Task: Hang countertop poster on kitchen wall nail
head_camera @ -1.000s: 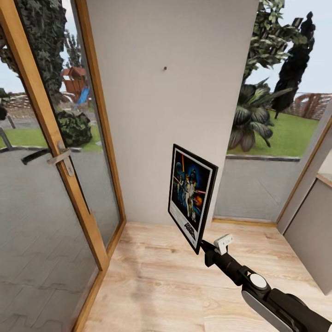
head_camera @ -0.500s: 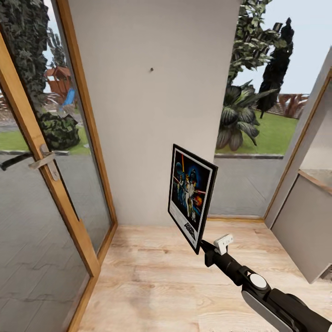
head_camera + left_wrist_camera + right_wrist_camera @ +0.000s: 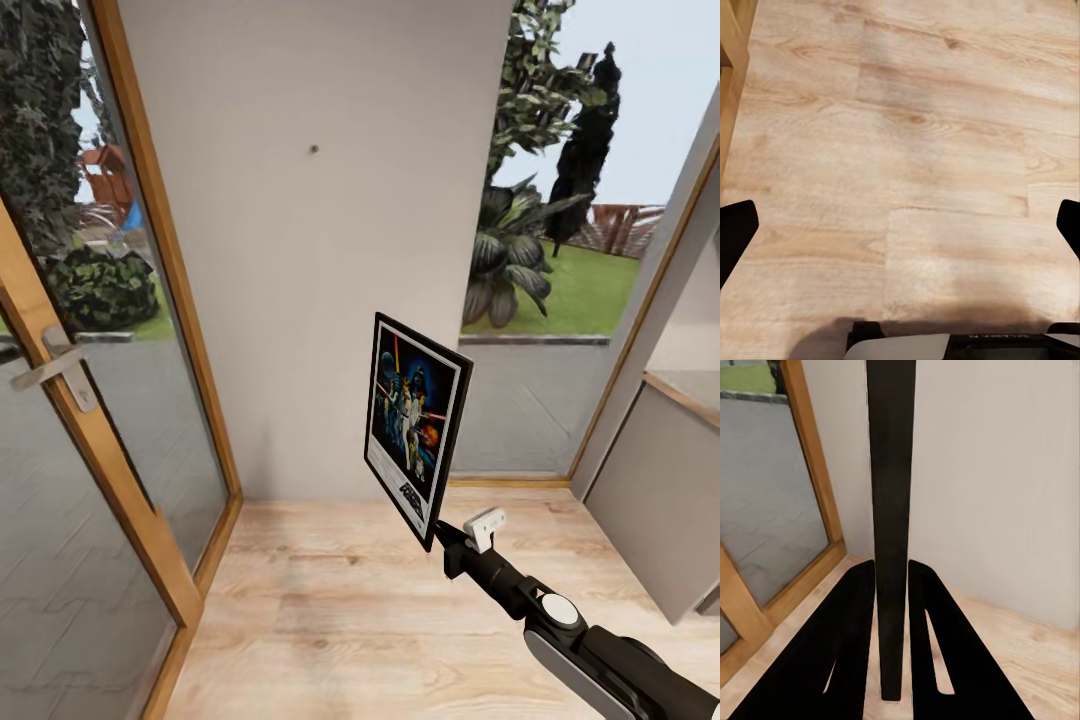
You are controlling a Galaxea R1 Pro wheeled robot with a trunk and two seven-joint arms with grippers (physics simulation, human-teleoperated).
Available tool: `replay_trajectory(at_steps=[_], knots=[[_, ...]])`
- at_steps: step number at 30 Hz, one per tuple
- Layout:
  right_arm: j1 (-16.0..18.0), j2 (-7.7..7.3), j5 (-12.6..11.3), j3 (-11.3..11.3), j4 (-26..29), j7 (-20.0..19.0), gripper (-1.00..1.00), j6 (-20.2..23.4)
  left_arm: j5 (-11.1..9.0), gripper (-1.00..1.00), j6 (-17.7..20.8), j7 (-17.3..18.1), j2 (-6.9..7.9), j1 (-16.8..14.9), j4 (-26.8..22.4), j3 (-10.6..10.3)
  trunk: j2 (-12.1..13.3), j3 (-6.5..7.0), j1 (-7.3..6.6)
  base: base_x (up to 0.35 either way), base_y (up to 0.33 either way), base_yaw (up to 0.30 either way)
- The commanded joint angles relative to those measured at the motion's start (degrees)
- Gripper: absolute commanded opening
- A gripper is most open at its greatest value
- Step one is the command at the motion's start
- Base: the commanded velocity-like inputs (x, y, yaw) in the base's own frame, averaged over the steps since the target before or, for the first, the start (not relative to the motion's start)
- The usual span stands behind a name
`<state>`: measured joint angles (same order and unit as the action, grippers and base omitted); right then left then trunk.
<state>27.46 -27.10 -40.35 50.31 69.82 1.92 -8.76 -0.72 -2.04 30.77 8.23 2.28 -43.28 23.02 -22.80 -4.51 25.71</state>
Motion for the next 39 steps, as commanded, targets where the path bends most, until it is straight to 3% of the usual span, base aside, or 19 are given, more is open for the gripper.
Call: replay_trajectory(at_steps=[1, 27, 39], knots=[[0.14, -0.06, -0.69, 0.32, 0.01, 0.1, -1.0, -0.38, -0.07, 1.0, -0.07, 0.25, 0.0, 0.0, -0.05, 0.1, -0.12, -0.11, 0.07, 0.33, 0.0, -0.001], [0.14, -0.06, -0.69, 0.32, 0.05, 0.1, -1.0, -0.46, -0.07, 1.0, -0.07, 0.25, 0.01, 0.0, -0.05, 0.1, -0.12, -0.11, 0.07, 0.331, 0.028, 0.0], [0.13, -0.06, -0.77, 0.4, 1.39, 0.04, -1.0, -0.24, -0.07, 1.0, -0.11, 0.25, 0.02, 0.0, -0.05, 0.1, -0.12, -0.11, 0.07, 0.047, 0.012, 0.0]])
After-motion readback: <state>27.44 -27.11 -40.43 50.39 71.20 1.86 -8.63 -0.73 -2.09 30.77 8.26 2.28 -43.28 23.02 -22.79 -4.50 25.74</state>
